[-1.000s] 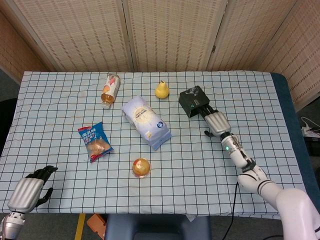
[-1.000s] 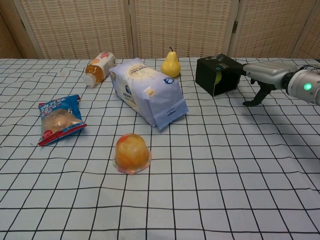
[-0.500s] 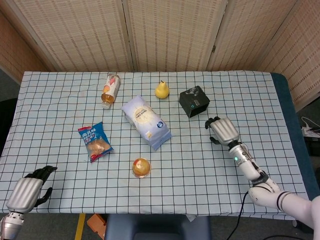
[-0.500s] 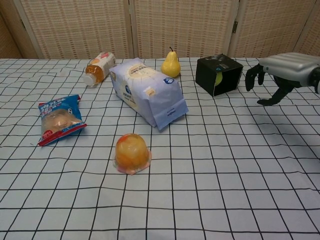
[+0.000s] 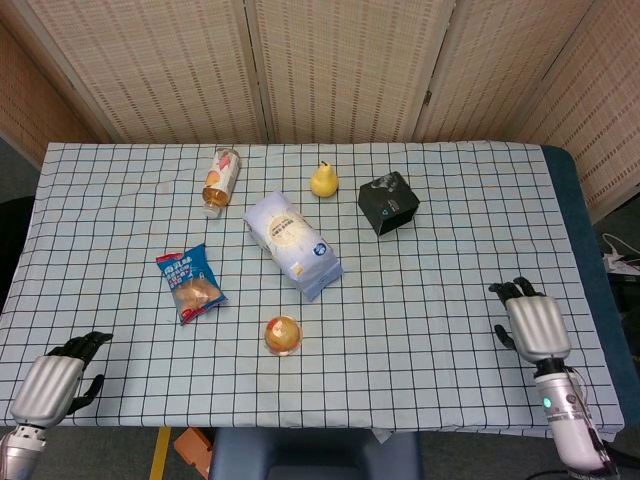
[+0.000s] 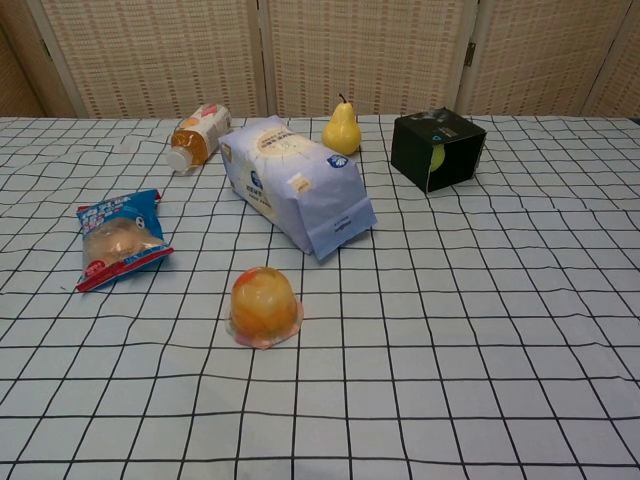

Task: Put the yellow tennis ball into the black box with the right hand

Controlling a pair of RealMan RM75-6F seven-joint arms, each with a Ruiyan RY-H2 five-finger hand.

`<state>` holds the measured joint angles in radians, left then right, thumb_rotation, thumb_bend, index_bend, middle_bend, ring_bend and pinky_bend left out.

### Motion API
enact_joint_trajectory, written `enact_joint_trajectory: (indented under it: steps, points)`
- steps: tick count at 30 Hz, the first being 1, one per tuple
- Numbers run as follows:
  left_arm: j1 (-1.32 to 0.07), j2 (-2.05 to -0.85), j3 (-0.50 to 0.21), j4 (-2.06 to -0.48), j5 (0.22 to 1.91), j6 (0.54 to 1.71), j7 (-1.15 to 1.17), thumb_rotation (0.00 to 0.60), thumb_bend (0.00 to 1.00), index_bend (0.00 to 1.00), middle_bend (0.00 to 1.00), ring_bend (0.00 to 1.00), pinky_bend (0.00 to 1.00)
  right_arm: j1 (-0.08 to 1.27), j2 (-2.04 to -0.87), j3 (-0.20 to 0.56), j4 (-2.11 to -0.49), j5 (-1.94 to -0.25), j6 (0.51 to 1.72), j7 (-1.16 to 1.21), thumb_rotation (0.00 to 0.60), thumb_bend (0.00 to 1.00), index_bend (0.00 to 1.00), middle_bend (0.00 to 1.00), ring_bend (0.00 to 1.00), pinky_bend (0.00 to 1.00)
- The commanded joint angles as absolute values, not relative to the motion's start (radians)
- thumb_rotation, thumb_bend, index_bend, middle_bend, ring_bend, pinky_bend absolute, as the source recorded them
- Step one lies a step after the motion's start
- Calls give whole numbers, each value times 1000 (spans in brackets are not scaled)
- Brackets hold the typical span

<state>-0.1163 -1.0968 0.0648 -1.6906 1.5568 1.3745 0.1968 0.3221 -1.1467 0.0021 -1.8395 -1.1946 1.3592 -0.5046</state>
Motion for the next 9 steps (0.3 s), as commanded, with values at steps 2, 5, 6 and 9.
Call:
enact_joint_trajectory:
  steps: [2, 5, 6, 9]
  points:
    - [-117, -1100, 63, -1691, 1555, 1374, 206, 600, 424, 208, 205, 240, 427, 252, -1122, -40, -1816, -1236, 1405, -431, 600, 182, 152, 201, 76, 441]
    - [-119, -1104, 63, -1691, 1553, 1368, 214, 600, 425, 208, 205, 240, 426, 235, -1129, -37, -1796, -1238, 1411, -415, 600, 182, 152, 201, 69, 416]
    - [-119, -1104, 64, -1691, 1552, 1366, 216, 600, 424, 208, 205, 240, 427, 230, -1132, -36, -1790, -1240, 1413, -410, 600, 182, 152, 199, 65, 406]
    - [-119, -1106, 63, -1691, 1551, 1365, 223, 600, 424, 208, 205, 240, 426, 217, -1139, -32, -1781, -1253, 1419, -387, 600, 182, 153, 194, 57, 392]
